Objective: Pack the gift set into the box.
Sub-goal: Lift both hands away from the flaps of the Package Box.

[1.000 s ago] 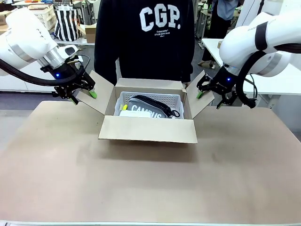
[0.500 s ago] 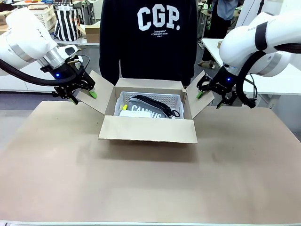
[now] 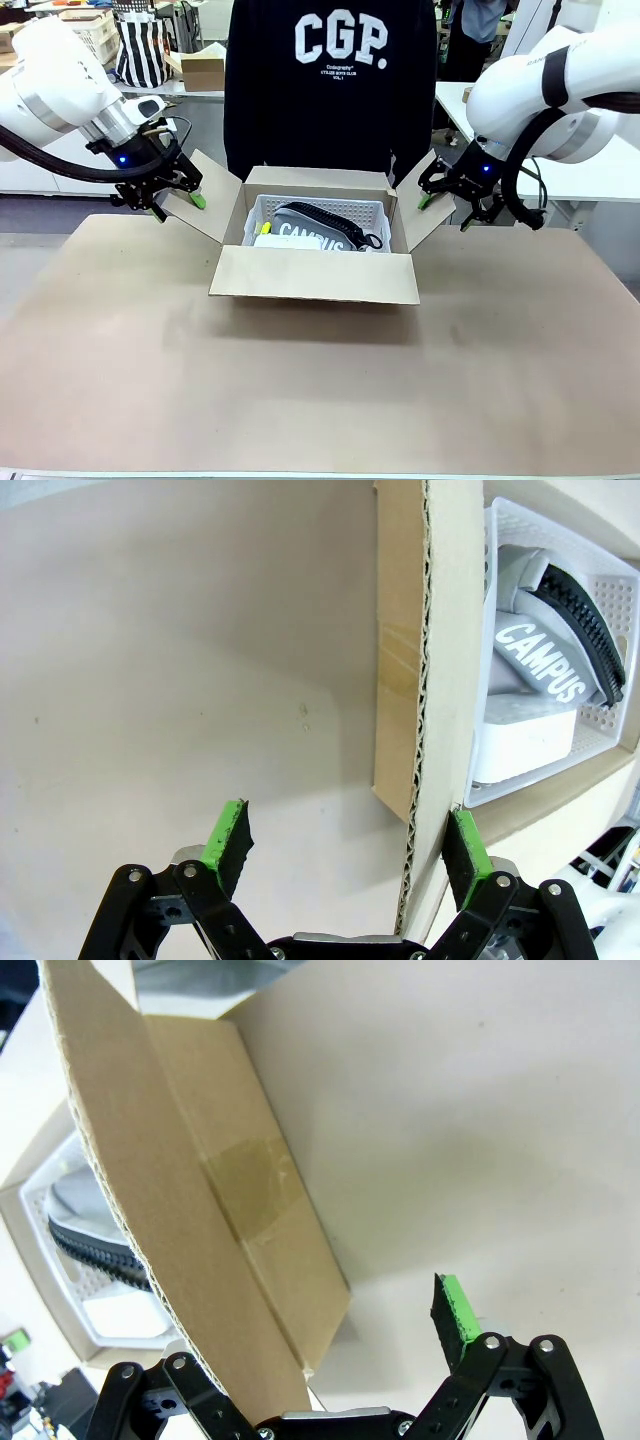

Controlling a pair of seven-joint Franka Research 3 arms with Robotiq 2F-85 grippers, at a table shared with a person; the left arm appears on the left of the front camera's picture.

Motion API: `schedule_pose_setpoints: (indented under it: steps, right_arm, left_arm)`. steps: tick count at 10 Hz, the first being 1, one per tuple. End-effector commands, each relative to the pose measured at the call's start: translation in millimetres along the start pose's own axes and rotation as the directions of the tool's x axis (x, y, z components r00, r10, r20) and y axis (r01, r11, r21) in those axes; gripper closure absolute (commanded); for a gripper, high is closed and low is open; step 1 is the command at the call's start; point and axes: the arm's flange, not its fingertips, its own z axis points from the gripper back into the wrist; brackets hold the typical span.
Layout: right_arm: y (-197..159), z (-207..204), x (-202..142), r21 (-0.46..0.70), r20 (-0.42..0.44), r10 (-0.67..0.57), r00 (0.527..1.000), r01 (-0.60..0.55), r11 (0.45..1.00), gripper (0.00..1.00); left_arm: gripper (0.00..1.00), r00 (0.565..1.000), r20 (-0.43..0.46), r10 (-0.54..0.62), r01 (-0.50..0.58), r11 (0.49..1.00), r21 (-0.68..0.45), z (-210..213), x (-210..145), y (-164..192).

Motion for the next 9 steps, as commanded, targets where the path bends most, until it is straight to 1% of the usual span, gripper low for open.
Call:
schedule_pose_setpoints:
  steps: [1,2,3,4,5,6,7,8,9]
  right_arm:
    - [0,0,0,0.000,0.000,0.000,1.000,0.000,1.000,0.00]
    - [8,5,-5,-0.057,0.023,0.017,1.000,-0.016,0.998,0.00]
    - [8,30,-11,0.008,0.056,0.085,0.995,-0.086,0.996,0.00]
    - [-6,75,-17,0.133,0.089,0.114,0.990,-0.125,0.983,0.00]
    - [-28,117,-24,0.310,0.050,0.160,0.986,-0.168,0.936,0.00]
    - [-56,147,-32,0.479,-0.047,0.262,0.964,-0.209,0.853,0.00]
    - [-87,167,-39,0.611,-0.118,0.353,0.928,-0.213,0.762,0.00]
    - [-124,179,-45,0.744,-0.156,0.360,0.920,-0.130,0.656,0.00]
    - [-155,181,-52,0.820,-0.106,0.344,0.933,-0.113,0.561,0.00]
  left_arm:
    - [0.00,1.000,0.000,0.000,0.000,1.000,0.000,0,0,0]
    - [0.00,0.999,-0.023,-0.039,0.037,0.994,-0.099,14,0,-10]
    - [0.00,0.993,0.000,-0.122,0.121,0.980,-0.158,39,-5,-24]
    - [0.00,0.976,0.061,-0.209,0.218,0.951,-0.222,79,-20,-42]
    - [0.00,0.953,0.130,-0.275,0.302,0.909,-0.288,116,-41,-55]
    - [0.00,0.924,0.208,-0.320,0.375,0.862,-0.342,145,-65,-61]
    - [0.00,0.889,0.249,-0.385,0.458,0.759,-0.464,167,-89,-60]
    - [0.00,0.855,0.321,-0.407,0.513,0.571,-0.641,188,-113,-48]
    - [0.00,0.845,0.378,-0.379,0.531,0.506,-0.679,194,-127,-33]
